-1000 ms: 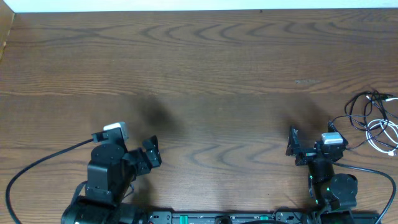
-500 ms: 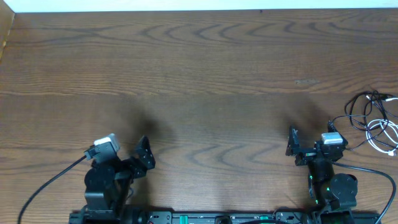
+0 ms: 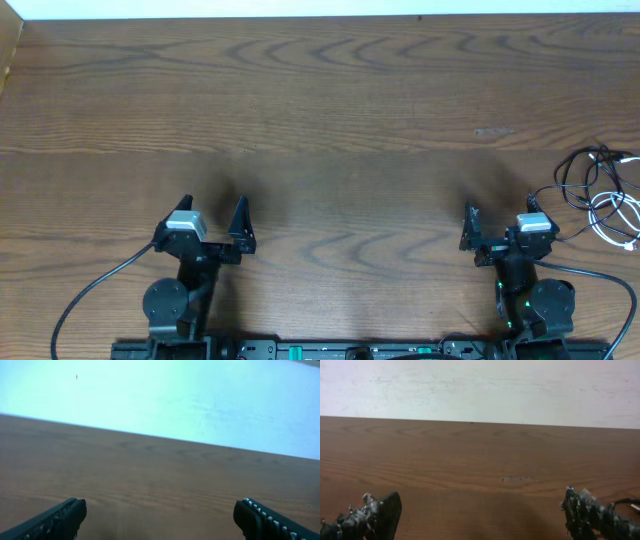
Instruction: Untangle cables
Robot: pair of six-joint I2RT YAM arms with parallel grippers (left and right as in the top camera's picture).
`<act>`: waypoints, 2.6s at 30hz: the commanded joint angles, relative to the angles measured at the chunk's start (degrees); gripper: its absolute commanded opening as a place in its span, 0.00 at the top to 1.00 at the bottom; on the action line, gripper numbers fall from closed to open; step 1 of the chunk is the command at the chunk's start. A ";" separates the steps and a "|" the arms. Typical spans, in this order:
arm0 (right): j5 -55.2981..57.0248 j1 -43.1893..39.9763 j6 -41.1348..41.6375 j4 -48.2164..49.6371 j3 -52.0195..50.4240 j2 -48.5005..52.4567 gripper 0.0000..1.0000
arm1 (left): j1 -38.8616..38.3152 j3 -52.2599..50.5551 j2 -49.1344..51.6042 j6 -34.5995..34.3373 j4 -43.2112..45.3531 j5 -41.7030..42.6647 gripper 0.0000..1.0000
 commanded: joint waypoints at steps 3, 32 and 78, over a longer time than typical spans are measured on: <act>-0.17 0.28 0.13 -0.22 -0.07 -0.35 0.01 | 0.28 -4.07 -2.78 1.57 4.68 -2.45 0.01; -0.15 0.28 0.15 -0.22 -0.07 -0.35 0.01 | 0.24 -6.78 -3.96 1.57 -2.32 -6.40 0.02; -0.15 0.28 0.13 -0.22 -0.07 -0.35 0.01 | 0.24 -6.78 -3.78 1.57 -2.32 -6.40 0.01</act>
